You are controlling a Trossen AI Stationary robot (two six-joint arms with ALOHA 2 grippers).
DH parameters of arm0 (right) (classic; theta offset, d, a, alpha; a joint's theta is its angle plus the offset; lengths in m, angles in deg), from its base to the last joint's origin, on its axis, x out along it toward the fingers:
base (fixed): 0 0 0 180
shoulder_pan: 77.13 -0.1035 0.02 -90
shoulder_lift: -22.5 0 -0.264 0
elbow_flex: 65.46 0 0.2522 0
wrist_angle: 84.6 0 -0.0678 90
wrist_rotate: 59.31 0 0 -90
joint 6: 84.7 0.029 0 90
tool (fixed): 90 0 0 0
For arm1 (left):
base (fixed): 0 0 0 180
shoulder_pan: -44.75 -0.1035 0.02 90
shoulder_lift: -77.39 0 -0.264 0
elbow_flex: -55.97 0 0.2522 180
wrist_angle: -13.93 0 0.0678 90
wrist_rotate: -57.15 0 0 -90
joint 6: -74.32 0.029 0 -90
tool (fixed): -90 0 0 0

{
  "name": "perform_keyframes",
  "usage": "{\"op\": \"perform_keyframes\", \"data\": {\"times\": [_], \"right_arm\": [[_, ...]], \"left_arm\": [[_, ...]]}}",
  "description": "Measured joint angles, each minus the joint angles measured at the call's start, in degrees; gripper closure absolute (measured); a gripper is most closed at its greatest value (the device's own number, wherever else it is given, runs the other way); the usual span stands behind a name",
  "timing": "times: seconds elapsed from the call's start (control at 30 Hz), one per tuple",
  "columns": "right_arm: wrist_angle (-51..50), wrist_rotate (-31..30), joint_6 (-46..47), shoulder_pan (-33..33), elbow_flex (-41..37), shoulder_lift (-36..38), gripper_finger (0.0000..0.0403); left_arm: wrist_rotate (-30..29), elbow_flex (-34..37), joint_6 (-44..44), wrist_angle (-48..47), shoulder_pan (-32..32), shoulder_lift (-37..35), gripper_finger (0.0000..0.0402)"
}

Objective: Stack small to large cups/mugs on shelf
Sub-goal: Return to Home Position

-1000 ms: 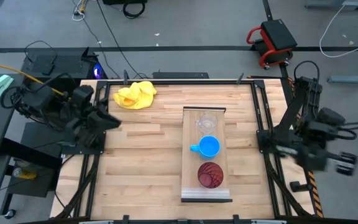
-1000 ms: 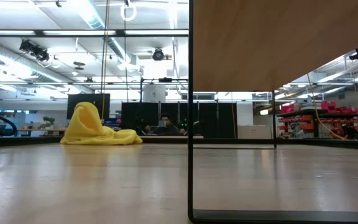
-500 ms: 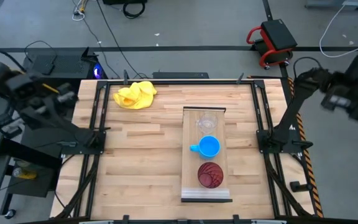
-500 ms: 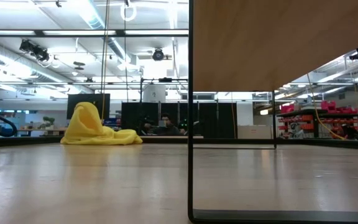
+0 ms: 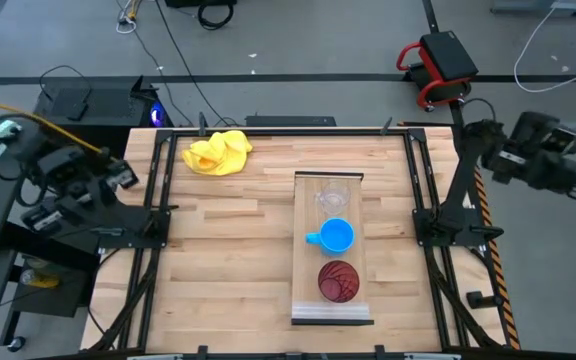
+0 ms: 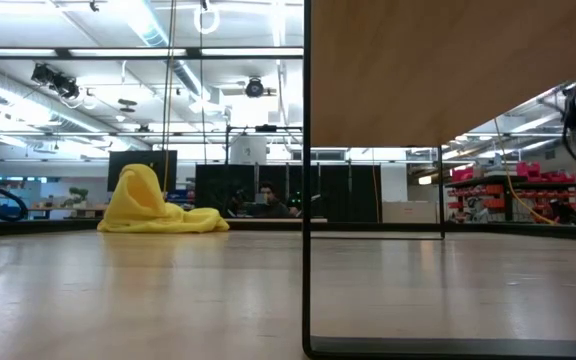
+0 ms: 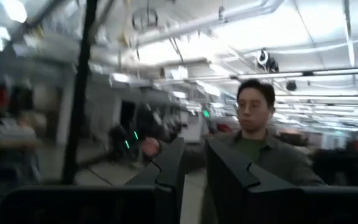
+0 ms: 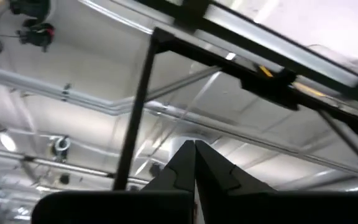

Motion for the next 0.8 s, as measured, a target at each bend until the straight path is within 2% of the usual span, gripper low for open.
{"op": "perform_keyframes", "data": {"times": [0.1,0.17,0.3,0.47,0.53,0.6,0.7,0.8], "right_arm": [[1.22,-4.38,0.34,0.02,-6.26,5.54,0.0387],[3.23,-4.39,-1.25,0.02,-9.79,8.91,0.0387],[5.49,-3.98,-4.19,0.02,-15.72,15.39,0.0387],[9.10,-3.73,-6.00,0.04,-22.90,21.18,0.0387],[11.43,-3.20,-6.89,-0.05,-25.61,21.22,0.0387],[12.08,-2.41,-7.32,-0.05,-27.17,21.19,0.0387],[16.34,-1.52,-8.23,-0.05,-30.83,21.22,0.0387],[22.64,-1.58,-9.26,-0.01,-35.17,21.22,0.0387]], "left_arm": [[-1.96,4.46,3.59,1.09,-0.01,-7.27,0.0327],[-3.69,8.10,4.47,4.00,0.00,-11.99,0.0325],[-11.55,16.19,2.96,4.06,0.03,-18.51,0.0322],[-11.82,25.21,2.97,6.09,0.05,-26.07,0.0326],[-11.84,28.38,3.23,7.65,0.05,-29.27,0.0328],[-11.64,30.64,4.25,9.87,0.12,-29.67,0.0330],[-8.20,31.18,4.81,8.97,0.23,-29.12,0.0330],[-9.12,33.19,5.94,9.66,0.40,-29.74,0.0326]]}}
